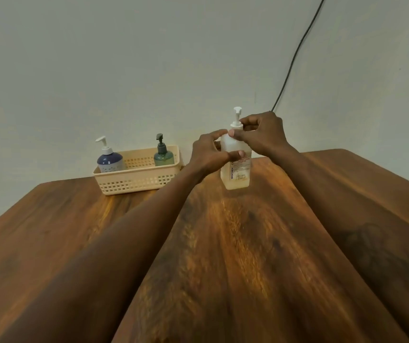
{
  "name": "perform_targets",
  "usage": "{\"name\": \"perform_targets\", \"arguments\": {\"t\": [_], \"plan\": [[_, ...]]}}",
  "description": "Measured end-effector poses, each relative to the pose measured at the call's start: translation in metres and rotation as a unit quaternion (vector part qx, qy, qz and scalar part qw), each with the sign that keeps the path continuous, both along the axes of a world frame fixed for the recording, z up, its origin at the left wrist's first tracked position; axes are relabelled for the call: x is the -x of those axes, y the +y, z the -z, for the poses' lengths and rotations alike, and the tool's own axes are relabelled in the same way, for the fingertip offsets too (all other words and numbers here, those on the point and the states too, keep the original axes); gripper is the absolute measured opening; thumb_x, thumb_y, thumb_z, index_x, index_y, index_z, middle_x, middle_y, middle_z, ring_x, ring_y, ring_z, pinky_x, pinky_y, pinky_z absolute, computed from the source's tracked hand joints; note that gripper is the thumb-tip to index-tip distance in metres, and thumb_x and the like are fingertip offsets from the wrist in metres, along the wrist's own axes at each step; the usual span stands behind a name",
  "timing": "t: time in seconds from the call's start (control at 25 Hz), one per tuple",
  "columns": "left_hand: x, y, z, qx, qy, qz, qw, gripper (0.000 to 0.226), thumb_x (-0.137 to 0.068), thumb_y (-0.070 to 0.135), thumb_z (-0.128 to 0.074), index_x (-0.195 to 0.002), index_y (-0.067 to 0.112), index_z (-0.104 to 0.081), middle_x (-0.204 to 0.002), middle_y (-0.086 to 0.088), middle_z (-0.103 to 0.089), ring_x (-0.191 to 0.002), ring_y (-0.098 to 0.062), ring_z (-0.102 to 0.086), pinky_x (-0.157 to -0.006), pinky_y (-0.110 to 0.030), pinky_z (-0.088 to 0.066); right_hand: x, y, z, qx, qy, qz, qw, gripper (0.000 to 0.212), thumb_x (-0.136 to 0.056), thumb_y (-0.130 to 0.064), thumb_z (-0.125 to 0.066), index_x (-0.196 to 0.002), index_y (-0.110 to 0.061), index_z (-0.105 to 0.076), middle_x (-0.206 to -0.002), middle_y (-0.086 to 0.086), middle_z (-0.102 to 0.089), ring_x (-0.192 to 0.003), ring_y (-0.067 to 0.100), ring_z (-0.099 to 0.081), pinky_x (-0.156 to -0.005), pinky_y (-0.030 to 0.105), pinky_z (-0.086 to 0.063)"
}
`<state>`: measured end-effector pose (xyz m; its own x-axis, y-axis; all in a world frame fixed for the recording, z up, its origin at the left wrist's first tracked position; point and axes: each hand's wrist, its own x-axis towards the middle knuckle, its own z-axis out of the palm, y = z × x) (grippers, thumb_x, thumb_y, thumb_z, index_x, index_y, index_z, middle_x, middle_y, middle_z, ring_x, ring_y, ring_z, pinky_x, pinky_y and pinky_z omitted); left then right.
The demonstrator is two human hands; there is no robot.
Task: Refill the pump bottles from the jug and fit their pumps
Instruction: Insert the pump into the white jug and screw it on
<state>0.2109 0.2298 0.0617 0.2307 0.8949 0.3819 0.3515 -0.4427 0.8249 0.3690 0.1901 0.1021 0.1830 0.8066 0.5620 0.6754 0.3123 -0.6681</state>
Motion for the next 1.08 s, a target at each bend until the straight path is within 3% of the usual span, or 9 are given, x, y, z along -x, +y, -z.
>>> {"name": "perform_targets", "arguments": {"t": [0.2, 0.36, 0.52, 0.64, 0.84, 1.08], "plan": [[-0.036, 0.083, -0.008, 0.069, 0.024, 0.017, 0.997, 0.073, -0.077, 0.022, -0.09, -0.143, 0.017, -0.06, -0.144, -0.008, -0.062, -0.122, -0.03, -0.065, -0.077, -0.044, -0.065, -0.037, 0.072, 0.019, 0.021, 0.055, 0.04, 0.997, 0.043, -0.084, -0.032, -0.084, -0.121, -0.013, -0.075, -0.119, 0.005, -0.075, -0.094, 0.013, -0.07, -0.08, 0.023, -0.056], [-0.059, 0.131, -0.003, 0.076, 0.051, -0.002, 0.996, 0.072, -0.075, 0.028, -0.091, -0.141, 0.019, -0.062, -0.14, -0.005, -0.065, -0.121, -0.026, -0.066, -0.09, -0.046, -0.062, -0.054, 0.118, 0.025, 0.035, 0.061, 0.048, 0.996, 0.045, -0.083, -0.033, -0.084, -0.123, -0.015, -0.074, -0.122, 0.004, -0.074, -0.095, 0.01, -0.067, -0.074, 0.017, -0.05], [-0.069, 0.16, 0.002, 0.106, 0.038, -0.004, 0.994, 0.071, -0.078, 0.025, -0.089, -0.143, 0.022, -0.06, -0.145, -0.005, -0.061, -0.128, -0.024, -0.062, -0.1, -0.043, -0.057, -0.062, 0.15, 0.029, 0.052, 0.06, 0.041, 0.996, 0.043, -0.083, -0.034, -0.084, -0.122, -0.016, -0.075, -0.123, 0.003, -0.074, -0.099, 0.01, -0.068, -0.082, 0.023, -0.056], [-0.071, 0.172, 0.002, 0.119, 0.036, 0.003, 0.992, 0.067, -0.082, 0.022, -0.086, -0.143, 0.02, -0.06, -0.147, -0.006, -0.059, -0.131, -0.024, -0.06, -0.103, -0.039, -0.054, -0.067, 0.165, 0.032, 0.062, 0.058, 0.042, 0.995, 0.044, -0.085, -0.036, -0.083, -0.124, -0.018, -0.074, -0.124, 0.001, -0.074, -0.097, 0.007, -0.065, -0.075, 0.015, -0.051], [-0.072, 0.172, 0.001, 0.136, 0.021, -0.006, 0.99, 0.064, -0.081, 0.018, -0.087, -0.14, 0.017, -0.062, -0.143, -0.007, -0.063, -0.126, -0.025, -0.063, -0.102, -0.04, -0.056, -0.075, 0.176, 0.035, 0.103, 0.057, 0.043, 0.992, 0.051, -0.082, -0.047, -0.081, -0.126, -0.022, -0.072, -0.122, -0.003, -0.074, -0.108, 0.018, -0.068, -0.094, 0.046, -0.058], [-0.075, 0.169, -0.005, 0.145, 0.028, -0.03, 0.989, 0.063, -0.078, 0.022, -0.089, -0.136, 0.015, -0.065, -0.14, -0.008, -0.064, -0.122, -0.026, -0.065, -0.096, -0.044, -0.059, -0.076, 0.179, 0.028, 0.13, 0.053, 0.026, 0.99, 0.053, -0.083, -0.042, -0.082, -0.128, -0.017, -0.071, -0.124, 0.001, -0.074, -0.108, 0.019, -0.07, -0.095, 0.047, -0.058]]}}
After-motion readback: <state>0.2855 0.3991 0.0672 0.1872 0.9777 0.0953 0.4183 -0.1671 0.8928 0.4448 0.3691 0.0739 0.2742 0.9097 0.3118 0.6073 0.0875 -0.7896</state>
